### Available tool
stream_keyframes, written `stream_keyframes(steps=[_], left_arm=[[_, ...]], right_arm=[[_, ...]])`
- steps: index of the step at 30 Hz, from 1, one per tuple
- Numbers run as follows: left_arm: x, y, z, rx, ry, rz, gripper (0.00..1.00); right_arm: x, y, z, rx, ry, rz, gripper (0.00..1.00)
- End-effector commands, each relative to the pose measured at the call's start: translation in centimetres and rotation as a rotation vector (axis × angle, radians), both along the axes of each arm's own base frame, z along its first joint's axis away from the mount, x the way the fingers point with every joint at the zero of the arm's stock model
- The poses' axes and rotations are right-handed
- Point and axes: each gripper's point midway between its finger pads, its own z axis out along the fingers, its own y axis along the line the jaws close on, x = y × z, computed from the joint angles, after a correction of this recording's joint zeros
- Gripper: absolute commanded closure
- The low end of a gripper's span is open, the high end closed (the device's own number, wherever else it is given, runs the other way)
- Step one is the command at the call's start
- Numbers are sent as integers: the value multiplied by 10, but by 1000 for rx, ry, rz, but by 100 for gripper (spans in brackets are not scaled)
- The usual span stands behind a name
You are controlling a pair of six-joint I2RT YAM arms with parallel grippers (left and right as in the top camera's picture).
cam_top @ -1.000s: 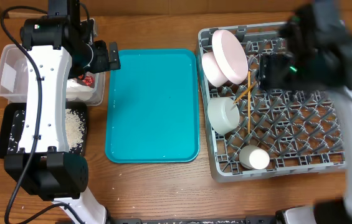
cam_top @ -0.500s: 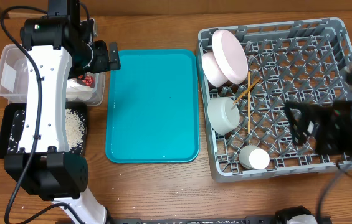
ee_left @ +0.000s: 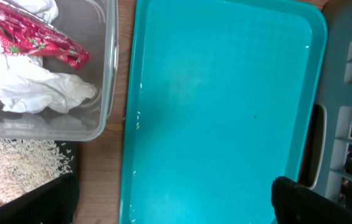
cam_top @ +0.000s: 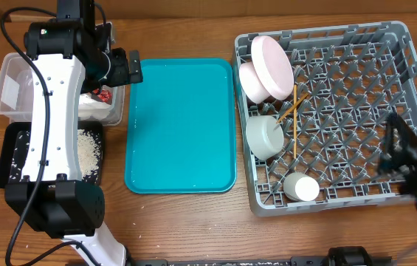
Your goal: Sort waste into correct bins and load items into the dishwasher
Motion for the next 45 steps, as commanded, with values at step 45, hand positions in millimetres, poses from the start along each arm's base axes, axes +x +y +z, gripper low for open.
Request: stream_keyframes(steps=[45], left_arm=[[2, -5, 6, 1, -22, -17, 0]], right_arm=[[44, 45, -297, -43, -200, 261, 0]])
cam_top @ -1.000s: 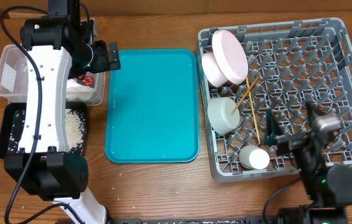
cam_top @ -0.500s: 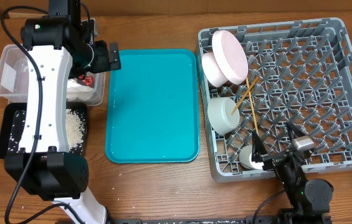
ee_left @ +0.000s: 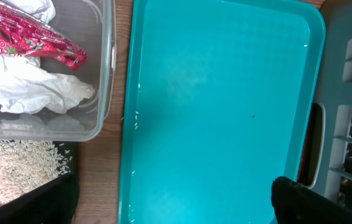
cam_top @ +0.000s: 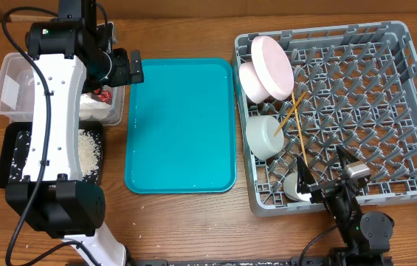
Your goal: Sort waste into correct bins and load items into the dishwasher
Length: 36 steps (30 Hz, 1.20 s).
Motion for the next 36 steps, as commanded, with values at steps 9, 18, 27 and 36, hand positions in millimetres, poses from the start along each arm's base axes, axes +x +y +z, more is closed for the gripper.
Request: stream_keyframes(steps=[9, 18, 27, 36], left_arm=[[2, -2, 5, 1, -16, -10, 0], [-9, -7, 36, 3, -95, -21, 0], [-41, -24, 137, 96, -452, -136, 0], [-71, -42, 169, 179, -902, -364, 0]], right_arm=[[0, 2, -1, -3, -7, 9, 0], [0, 2, -1, -3, -7, 9, 0], [0, 2, -1, -3, -7, 9, 0], [0, 2, -1, -3, -7, 9, 0]])
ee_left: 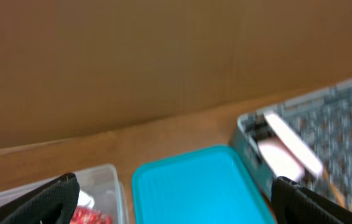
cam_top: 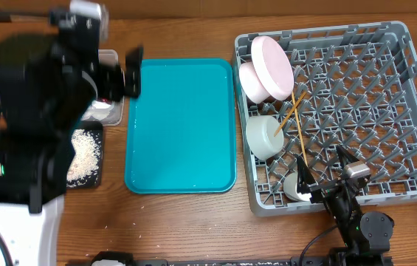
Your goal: Sort waste into correct bins and load items into the dishwasher
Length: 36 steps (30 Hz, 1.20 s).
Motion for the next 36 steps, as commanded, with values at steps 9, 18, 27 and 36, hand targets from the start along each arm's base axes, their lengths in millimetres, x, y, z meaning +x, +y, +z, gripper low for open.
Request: stream_keyframes(steps=[9, 18, 27, 36], left_arm=[[-44, 10, -115, 27, -199, -12, 0], [-92, 23, -183, 22, -381, 46, 0], [-101, 47, -222, 1, -416, 184, 0], [-103, 52, -254, -14, -405, 192, 0]], right_arm=[[0, 2, -1, -2, -7, 8, 0], [0, 2, -1, -2, -7, 8, 0], [0, 2, -1, -2, -7, 8, 0], [0, 2, -1, -2, -7, 8, 0]])
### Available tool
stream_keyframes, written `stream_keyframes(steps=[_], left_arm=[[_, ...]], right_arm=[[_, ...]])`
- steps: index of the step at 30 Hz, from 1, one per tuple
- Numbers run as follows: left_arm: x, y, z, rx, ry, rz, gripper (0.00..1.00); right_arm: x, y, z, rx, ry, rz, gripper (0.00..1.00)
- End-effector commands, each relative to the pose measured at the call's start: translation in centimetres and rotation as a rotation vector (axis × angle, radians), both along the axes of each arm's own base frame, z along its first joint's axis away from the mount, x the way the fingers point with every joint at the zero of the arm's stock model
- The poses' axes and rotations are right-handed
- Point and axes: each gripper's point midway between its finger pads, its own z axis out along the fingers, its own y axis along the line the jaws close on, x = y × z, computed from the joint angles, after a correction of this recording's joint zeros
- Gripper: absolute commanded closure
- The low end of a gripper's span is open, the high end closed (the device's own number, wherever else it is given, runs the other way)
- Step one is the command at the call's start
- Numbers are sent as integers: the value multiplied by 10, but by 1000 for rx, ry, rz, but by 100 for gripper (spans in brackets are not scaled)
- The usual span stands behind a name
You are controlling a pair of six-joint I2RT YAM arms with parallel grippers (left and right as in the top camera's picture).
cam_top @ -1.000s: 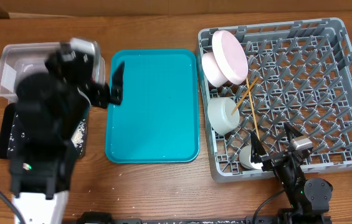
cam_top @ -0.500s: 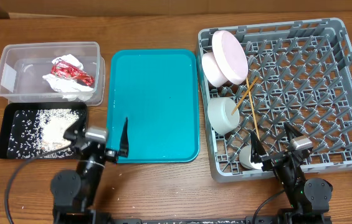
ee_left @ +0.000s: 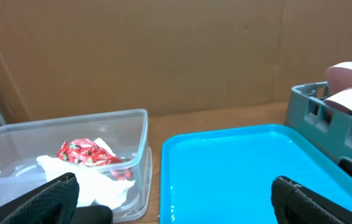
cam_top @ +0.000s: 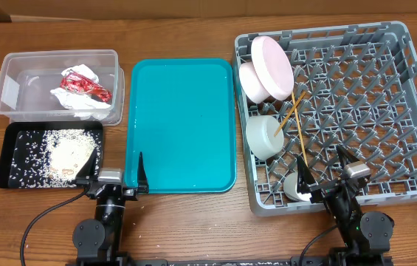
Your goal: Sort waste into correct bins and load items into the dishwasher
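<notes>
The teal tray [cam_top: 182,125] lies bare apart from a few rice grains. A clear bin [cam_top: 23,81] holds a red wrapper [cam_top: 83,85] and white tissue [cam_top: 90,103]. A black tray [cam_top: 16,148] holds loose rice. The grey dish rack [cam_top: 385,89] carries pink plates [cam_top: 271,65], a pale cup [cam_top: 265,135], chopsticks [cam_top: 294,122] and a white cup [cam_top: 302,189]. My left gripper [cam_top: 112,168] stands open and empty at the table's front, below the teal tray. In the left wrist view the left gripper [ee_left: 174,190] faces level across the tray [ee_left: 244,162] and the bin [ee_left: 70,130]. My right gripper [cam_top: 320,166] is open at the rack's front edge, above the white cup.
A brown cardboard wall [ee_left: 163,56] stands behind the table. Both arms are folded low at the table's front edge. Bare wood [cam_top: 186,222] shows between them.
The left arm was raised and blurred over the bins. Now it is folded at the table's front edge, gripper still open. The right arm has not moved.
First my left gripper hung open over the gap between the clear bin and the teal tray, while the right arm was blurred at the rack's right side. Then the right arm stood folded at the rack's front. Later the left arm was raised, and now it is folded too.
</notes>
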Motion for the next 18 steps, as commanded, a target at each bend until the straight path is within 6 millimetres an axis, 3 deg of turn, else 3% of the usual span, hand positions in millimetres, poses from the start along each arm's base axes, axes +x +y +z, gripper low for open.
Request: stream_keyframes(steps=[1, 3, 18], left_arm=[[0, 3, -16, -19, 39, 6, 0], [-1, 4, -32, -23, 106, 12, 0], [0, 5, -30, -39, 99, 19, 0]], right_arm=[[0, 2, -2, 0, -5, 8, 0], [0, 2, -2, 0, -5, 8, 0], [0, 2, -2, 0, -5, 8, 0]])
